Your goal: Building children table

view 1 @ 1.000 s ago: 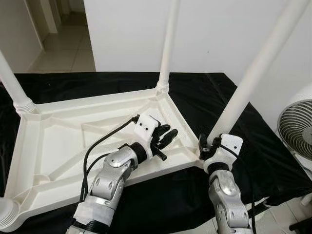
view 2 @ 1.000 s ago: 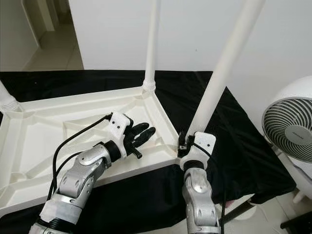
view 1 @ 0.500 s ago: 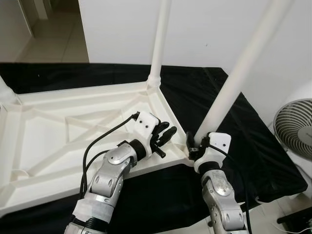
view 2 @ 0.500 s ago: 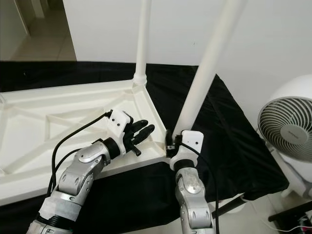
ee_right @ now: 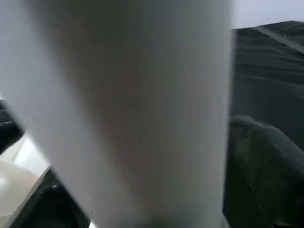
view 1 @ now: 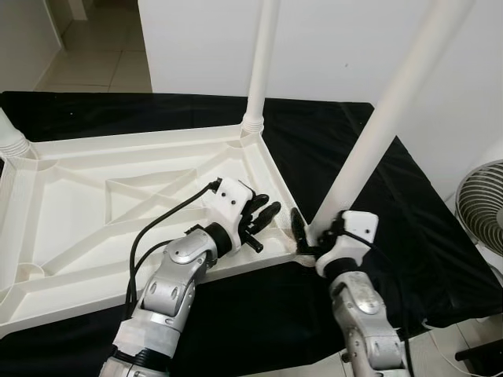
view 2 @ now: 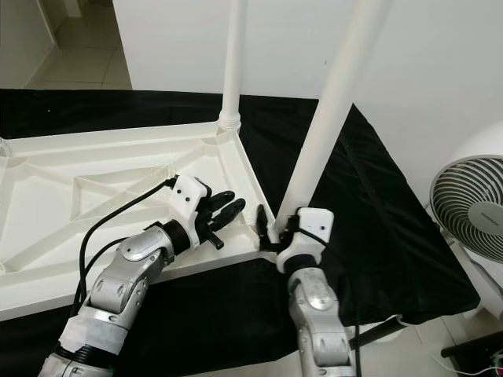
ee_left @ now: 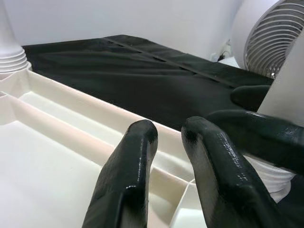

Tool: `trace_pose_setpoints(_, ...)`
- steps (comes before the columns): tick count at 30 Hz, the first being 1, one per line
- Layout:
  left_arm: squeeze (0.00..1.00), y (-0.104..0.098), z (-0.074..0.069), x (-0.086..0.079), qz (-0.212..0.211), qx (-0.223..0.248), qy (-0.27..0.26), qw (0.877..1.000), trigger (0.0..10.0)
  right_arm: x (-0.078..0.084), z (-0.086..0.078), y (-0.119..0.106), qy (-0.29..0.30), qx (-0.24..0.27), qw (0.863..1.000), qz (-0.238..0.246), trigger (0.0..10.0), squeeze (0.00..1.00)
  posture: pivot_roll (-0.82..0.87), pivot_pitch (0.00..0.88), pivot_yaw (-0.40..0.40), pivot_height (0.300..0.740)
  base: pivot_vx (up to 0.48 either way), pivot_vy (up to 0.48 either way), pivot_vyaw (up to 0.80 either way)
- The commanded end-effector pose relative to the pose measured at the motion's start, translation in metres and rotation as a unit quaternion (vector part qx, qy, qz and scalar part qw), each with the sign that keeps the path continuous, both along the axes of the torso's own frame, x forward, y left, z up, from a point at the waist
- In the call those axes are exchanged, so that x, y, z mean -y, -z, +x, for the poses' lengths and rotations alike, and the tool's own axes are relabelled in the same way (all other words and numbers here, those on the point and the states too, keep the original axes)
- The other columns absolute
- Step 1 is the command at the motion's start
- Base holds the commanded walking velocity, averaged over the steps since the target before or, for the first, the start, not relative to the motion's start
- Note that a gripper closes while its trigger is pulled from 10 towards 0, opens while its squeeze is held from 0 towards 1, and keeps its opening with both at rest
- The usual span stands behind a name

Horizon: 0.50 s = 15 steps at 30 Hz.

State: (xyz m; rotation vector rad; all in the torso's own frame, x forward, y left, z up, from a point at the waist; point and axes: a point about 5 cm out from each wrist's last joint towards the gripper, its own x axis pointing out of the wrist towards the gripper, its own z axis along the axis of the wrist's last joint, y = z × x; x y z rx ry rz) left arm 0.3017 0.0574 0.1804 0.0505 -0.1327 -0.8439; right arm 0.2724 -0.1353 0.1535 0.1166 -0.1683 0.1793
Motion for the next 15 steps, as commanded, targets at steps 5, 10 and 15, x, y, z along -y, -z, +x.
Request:
trace_pose_setpoints(5,0.0,0.0,-0.001,0.005,0.014,0.009,0.015,1.0,10.0,0.012,0.004,-0.003,-0.084,0.008,0.996,-0.027,10.0,0.0,0.01,0.071,-0.012,0.74,0.0,0.0,0.0)
trace_pose_setpoints(10,0.0,0.007,-0.007,0.002,0.037,0.009,0.035,0.999,10.0,0.019,0.008,-0.004,-0.118,0.005,0.991,-0.063,10.0,0.0,-0.01,0.05,-0.004,0.74,0.0,0.0,0.0)
trace_pose_setpoints(15,0.0,0.025,-0.017,-0.009,0.07,0.002,0.037,0.997,10.0,0.028,0.014,0.0,-0.146,0.0,0.983,-0.113,10.0,0.0,-0.02,0.04,0.001,0.74,0.0,0.0,0.0)
